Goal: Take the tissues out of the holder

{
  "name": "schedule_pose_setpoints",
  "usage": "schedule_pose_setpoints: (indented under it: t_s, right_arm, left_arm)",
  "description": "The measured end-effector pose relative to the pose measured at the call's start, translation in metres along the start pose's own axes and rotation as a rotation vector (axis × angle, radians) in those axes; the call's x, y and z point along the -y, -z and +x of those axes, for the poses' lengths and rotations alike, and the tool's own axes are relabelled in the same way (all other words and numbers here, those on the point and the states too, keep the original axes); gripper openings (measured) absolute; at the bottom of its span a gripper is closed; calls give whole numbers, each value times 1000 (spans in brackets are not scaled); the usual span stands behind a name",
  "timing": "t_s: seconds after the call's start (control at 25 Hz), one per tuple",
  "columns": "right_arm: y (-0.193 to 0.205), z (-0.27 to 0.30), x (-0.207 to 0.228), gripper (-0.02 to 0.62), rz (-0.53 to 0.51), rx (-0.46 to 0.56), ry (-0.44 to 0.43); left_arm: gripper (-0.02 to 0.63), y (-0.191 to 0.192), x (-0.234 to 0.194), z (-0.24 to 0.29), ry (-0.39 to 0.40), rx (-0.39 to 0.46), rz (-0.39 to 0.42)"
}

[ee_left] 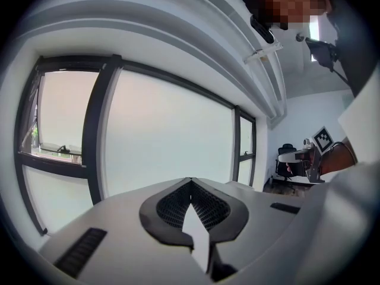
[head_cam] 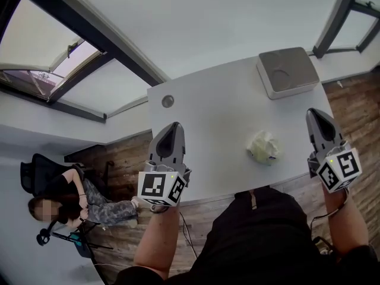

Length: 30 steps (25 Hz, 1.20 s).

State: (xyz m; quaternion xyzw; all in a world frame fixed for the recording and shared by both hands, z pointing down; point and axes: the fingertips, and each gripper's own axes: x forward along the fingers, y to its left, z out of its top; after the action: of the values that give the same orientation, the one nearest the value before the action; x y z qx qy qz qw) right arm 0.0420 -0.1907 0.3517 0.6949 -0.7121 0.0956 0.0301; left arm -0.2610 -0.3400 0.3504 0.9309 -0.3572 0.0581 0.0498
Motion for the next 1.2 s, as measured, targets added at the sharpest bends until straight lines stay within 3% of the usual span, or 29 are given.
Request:
schedule_pose_setpoints:
  t_s: [1.08, 1.2]
  right_arm:
    - [163, 11, -39, 7, 88, -291, -139]
    - [176, 14, -44, 34, 92, -317, -163]
  left_arm:
    - [5, 117, 61, 32, 110, -174, -33]
    - [5, 124, 61, 37, 119, -183, -42]
